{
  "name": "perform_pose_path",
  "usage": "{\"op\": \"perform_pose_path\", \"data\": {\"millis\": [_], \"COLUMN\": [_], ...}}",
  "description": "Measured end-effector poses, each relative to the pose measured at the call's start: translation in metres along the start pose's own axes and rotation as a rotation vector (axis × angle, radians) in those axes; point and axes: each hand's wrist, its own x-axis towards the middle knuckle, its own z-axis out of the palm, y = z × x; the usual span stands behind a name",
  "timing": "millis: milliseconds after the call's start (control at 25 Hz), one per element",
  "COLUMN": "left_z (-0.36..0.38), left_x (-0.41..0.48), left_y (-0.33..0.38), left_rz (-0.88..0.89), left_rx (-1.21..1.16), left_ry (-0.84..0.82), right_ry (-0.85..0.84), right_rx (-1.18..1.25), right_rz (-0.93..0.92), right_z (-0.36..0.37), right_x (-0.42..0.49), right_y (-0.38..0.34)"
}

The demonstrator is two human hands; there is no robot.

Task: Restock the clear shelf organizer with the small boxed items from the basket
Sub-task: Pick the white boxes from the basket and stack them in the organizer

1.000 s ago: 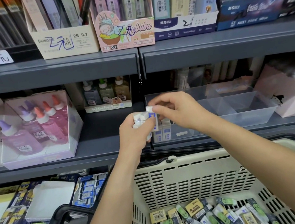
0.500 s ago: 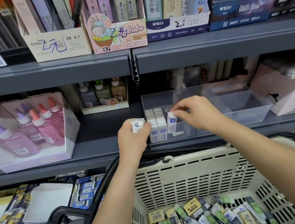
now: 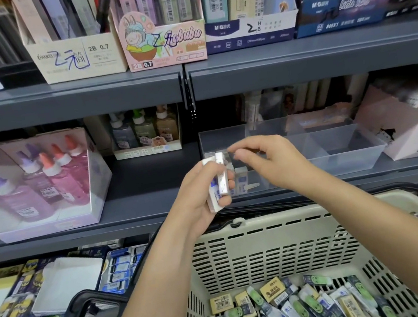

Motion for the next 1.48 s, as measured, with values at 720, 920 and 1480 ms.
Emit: {"op": "perform_pose_path", "data": {"millis": [720,920,1480], "left_z": [-0.006,-0.013,-0.018], "left_x": [0.000,0.007,0.007], "left_y": [-0.006,0.000,-0.006], "left_rz": [0.107,0.188,0.319], "left_rx": [0.163,0.087,0.228], "left_ry": [0.028,0.255,0.364], "right_ry": [-0.063,0.141,-0.175], "right_rx": [0.382,0.292,-0.107], "right_rz": [0.149,0.171,0.150], "right_z": [-0.018,-0.027,0.007], "right_x": [0.004,0.024,0.028], "right_y": [-0.003,0.006,0.023]}}
